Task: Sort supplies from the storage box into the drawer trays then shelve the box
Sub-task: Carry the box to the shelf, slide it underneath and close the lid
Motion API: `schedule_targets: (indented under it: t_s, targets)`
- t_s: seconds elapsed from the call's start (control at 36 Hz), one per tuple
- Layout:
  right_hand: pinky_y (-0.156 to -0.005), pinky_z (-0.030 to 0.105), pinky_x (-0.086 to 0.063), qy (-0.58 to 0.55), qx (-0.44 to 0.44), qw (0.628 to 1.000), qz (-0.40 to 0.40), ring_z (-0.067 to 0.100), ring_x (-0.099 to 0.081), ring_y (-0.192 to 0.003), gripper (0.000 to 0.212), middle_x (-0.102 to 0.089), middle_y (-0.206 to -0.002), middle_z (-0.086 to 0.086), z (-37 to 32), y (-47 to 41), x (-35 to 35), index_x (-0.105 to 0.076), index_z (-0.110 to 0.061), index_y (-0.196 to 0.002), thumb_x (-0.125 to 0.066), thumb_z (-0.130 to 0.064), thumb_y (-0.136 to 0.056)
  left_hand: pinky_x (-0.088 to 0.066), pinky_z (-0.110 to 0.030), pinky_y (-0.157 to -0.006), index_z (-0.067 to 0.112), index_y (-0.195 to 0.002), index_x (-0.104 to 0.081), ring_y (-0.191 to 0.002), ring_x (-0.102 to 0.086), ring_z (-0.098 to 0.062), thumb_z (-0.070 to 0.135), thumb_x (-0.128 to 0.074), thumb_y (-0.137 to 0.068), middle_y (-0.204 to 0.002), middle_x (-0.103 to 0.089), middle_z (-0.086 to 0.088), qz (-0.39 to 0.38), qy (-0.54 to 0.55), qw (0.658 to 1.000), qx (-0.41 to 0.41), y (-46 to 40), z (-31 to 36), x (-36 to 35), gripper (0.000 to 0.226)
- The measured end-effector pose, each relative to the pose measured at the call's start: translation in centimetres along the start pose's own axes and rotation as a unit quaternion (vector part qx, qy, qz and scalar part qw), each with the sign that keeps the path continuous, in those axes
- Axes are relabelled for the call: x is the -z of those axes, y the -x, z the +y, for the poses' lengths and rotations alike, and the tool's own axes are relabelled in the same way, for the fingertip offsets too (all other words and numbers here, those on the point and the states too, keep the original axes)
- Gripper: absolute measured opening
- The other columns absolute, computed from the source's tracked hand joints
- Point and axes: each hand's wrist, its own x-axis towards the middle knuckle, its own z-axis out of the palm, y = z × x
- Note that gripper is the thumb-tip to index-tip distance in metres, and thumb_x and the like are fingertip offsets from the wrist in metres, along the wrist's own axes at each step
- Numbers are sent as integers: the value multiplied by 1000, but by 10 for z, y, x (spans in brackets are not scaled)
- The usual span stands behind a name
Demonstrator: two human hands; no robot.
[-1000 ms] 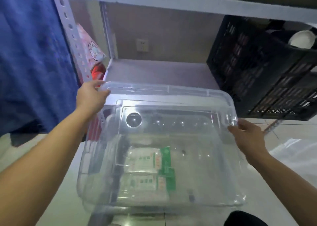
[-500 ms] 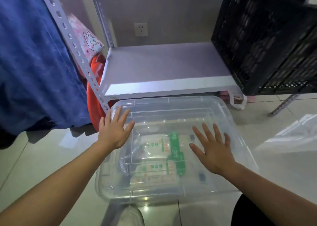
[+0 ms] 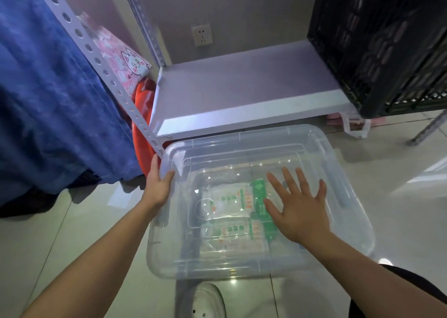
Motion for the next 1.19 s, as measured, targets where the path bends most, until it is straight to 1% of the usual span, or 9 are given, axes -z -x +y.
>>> schedule_targets:
  t_s: [0.14, 0.22, 0.33, 0.56, 0.72, 0.81, 0.89, 1.06, 1.19]
  targets:
    - [-116, 63, 4, 4, 0, 1000, 3, 23, 3, -153, 69, -4, -166, -5, 1, 1, -1, 3, -49, -153, 1, -73, -88, -52, -52, -89, 24, -132, -53, -103, -65, -31, 68, -70, -74, -115, -67, -6, -148, 108, 948, 260, -3, 0, 19, 75]
    - [-116, 64, 1, 11, 1, 1000, 8, 25, -3, -153, 71, -11, -166, -2, 0, 1, 0, -4, -46, -154, -2, -72, -89, -56, -49, -81, 26, -121, -60, -105, -65, -30, 60, -83, -63, -117, -68, -3, -214, 1, 944, 250, -18, 9, 45, 71]
    - [-117, 63, -2, 18, 1, 1000, 16, 24, -3, -153, 70, -12, -166, -2, 1, 2, -3, -3, -45, -154, -1, -72, -89, -62, -40, -64, 22, -110, -67, -99, -69, -28, 21, -80, -79, -115, -70, -6, -266, -71, 933, 233, -29, 27, 67, 33]
    - [-116, 64, -8, 38, -1, 999, 12, 25, -7, -153, 70, -16, -165, 0, 1, 1, -1, -11, -42, -155, -5, -70, -91, -63, -51, -64, -5, -124, -56, -93, -68, -39, 1, -75, -82, -107, -67, -19, -246, -103, 925, 271, -23, 51, 58, 46]
    - [-115, 63, -8, 42, -4, 999, 11, 25, -8, -153, 70, -16, -165, 0, 1, 1, -1, -9, -42, -155, -4, -70, -91, -63, -51, -62, 1, -129, -54, -73, -74, -40, 2, -71, -87, -95, -67, -21, -173, -222, 937, 209, -11, 70, 43, 46]
    - [-115, 64, -7, 39, -6, 999, 12, 25, -8, -153, 70, -16, -165, 0, 0, 1, -3, -10, -43, -155, -3, -71, -91, -59, -56, -84, 6, -145, -38, -105, -65, -45, 9, -58, -95, -129, -57, -25, -177, -289, 925, 175, -3, 76, 30, 54]
    - [-116, 64, -6, 35, -12, 999, 18, 24, -8, -152, 69, -17, -165, -1, -2, 2, -3, -11, -43, -155, -6, -70, -91, -29, -64, -114, 29, -158, -3, -148, -18, -44, 20, -52, -98, -166, -6, -14, -136, -414, 899, 48, 9, 82, 3, 79]
    - [-114, 65, -10, 17, -15, 999, 29, 25, -17, -151, 66, -29, -161, 1, -6, 5, 3, -24, -41, -153, -18, -66, -92, 1, -52, -122, 34, -159, -4, -154, 8, -30, 45, -35, -102, -169, 6, -4, -112, -370, 894, -226, 55, 112, -77, 66]
    - [-118, 60, -5, -18, -20, 999, 21, 20, -14, -152, 66, -27, -162, -4, -6, 6, 9, -29, -40, -152, -17, -65, -92, 9, -53, -122, 41, -157, 0, -153, 15, -25, 58, -13, -101, -168, 11, 3, -156, -374, 877, -258, 89, 99, -134, 61]
